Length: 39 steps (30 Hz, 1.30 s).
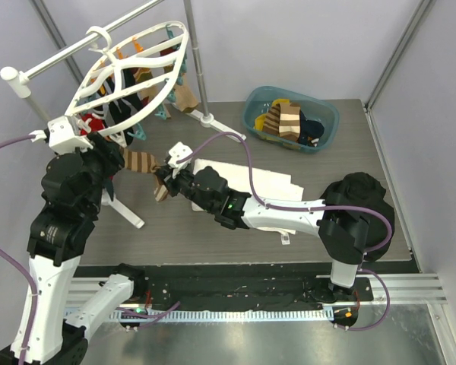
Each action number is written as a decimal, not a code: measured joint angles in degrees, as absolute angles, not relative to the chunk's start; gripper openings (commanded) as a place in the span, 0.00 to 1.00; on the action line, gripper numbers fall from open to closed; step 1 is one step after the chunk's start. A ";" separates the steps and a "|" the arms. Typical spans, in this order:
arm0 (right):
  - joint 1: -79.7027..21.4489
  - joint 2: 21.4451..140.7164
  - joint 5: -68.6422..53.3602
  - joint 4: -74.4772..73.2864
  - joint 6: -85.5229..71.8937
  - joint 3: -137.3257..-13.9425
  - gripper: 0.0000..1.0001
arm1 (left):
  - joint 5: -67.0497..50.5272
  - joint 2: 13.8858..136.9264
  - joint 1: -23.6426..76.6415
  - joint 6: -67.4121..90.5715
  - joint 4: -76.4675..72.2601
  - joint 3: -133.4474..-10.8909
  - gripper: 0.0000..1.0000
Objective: Remove the socks clipped to the hanger
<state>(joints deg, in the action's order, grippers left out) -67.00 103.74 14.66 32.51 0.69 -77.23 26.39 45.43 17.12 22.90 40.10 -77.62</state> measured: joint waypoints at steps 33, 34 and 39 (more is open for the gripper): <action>-67.00 100.16 16.58 32.40 -0.36 -72.71 0.01 | 26.11 45.82 17.12 20.99 38.30 -76.55 0.82; -67.00 99.18 17.52 32.10 -0.62 -71.83 0.01 | 25.56 45.39 17.12 21.12 38.68 -76.55 0.85; -66.92 92.49 22.90 29.17 -1.65 -66.61 0.01 | 21.47 42.15 17.12 22.44 42.28 -76.73 0.94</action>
<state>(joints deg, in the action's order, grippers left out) -66.92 92.49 22.90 29.17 -1.65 -66.61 21.47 42.15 17.12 22.44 42.28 -76.73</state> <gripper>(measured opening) 0.043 0.884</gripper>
